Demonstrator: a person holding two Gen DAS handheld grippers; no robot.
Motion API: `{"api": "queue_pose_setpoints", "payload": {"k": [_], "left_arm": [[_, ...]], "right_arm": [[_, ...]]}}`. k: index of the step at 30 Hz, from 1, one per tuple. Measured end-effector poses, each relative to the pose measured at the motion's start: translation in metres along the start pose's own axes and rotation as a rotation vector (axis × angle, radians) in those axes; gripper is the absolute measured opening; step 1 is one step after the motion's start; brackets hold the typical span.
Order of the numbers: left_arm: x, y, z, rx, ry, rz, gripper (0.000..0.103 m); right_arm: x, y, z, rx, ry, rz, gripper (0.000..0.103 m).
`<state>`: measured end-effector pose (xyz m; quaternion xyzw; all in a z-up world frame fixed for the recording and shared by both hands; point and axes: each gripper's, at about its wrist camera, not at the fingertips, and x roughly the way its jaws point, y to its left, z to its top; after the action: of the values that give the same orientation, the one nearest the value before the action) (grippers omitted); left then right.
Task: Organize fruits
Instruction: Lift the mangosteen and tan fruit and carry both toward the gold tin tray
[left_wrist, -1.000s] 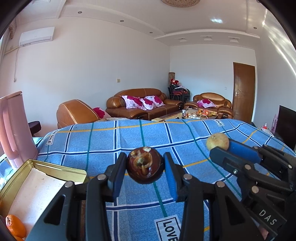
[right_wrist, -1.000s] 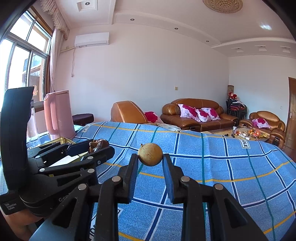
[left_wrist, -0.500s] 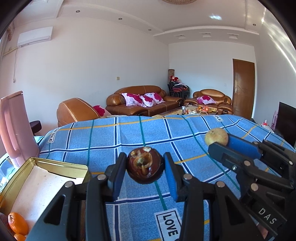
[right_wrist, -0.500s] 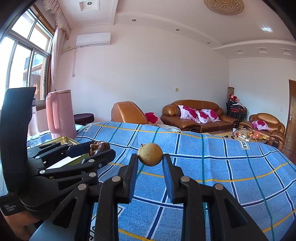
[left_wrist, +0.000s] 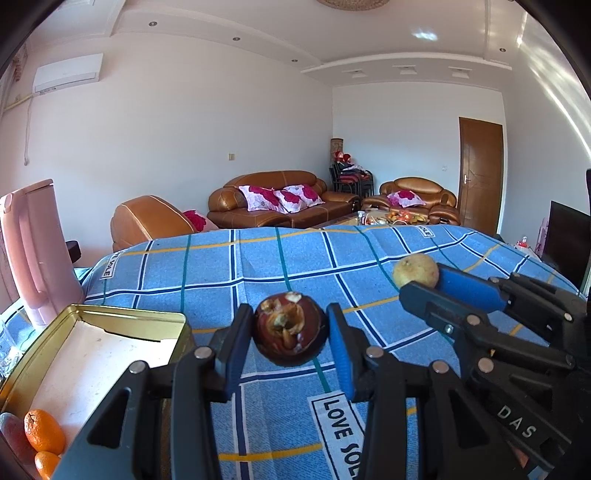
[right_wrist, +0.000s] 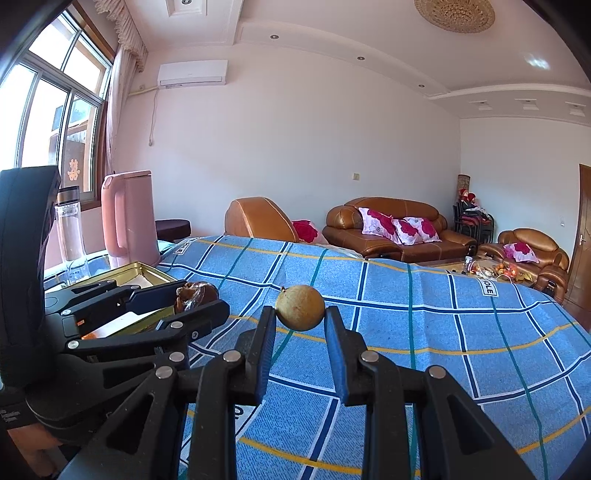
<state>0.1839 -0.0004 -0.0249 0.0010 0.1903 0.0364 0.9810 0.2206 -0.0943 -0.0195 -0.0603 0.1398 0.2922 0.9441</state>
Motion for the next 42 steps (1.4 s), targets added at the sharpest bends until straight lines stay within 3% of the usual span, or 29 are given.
{"api": "queue_pose_setpoints", "payload": {"k": [42], "left_arm": [[-0.070,0.042,-0.023,-0.038,-0.058,0.025,0.042]], "right_arm": [[-0.027,0.072,-0.008,-0.071,0.034,0.092,0.029]]}}
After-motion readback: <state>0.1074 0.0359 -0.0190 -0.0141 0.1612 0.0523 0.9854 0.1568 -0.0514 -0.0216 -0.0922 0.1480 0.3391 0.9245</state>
